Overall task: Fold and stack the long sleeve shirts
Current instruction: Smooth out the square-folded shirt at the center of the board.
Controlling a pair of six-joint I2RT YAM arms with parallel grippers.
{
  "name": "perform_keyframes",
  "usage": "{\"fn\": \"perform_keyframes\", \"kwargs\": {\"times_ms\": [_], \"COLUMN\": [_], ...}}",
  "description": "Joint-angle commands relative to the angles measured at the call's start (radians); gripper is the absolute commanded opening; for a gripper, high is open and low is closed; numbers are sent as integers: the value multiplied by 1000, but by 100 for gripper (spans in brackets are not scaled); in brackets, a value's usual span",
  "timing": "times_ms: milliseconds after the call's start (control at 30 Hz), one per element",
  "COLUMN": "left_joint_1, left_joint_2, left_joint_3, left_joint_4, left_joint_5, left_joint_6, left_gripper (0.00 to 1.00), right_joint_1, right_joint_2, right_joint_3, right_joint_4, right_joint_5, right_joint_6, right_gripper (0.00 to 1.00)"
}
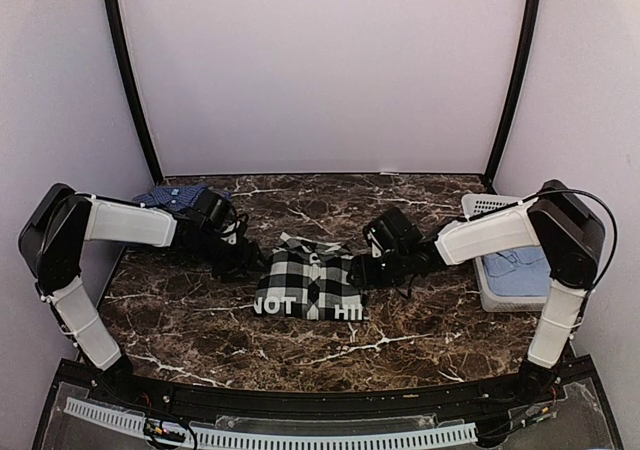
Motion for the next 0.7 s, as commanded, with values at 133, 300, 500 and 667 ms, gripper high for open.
{"fn": "perform_keyframes", "kwargs": {"times_ms": [133,300,500,667], "left_joint_1": [-75,-115,-130,-157], "left_joint_2": [96,110,-45,-194], "left_joint_3": [-15,-12,14,3], "left_joint_4": [133,189,47,-79], "left_joint_5": [126,146,22,-63], "left_joint_6": [-70,-167,-150,-144], "left_gripper": [62,27,0,0], "right_joint_1": [8,20,41,46], "right_joint_2": [62,69,25,-33], "right_joint_3": [22,70,150,143], "right_joint_4": [65,59,-7,-38], "right_joint_5": [-53,-86,-87,-103], "right_joint_6": [13,3,-39,-61], "right_gripper": [61,36,0,0]}}
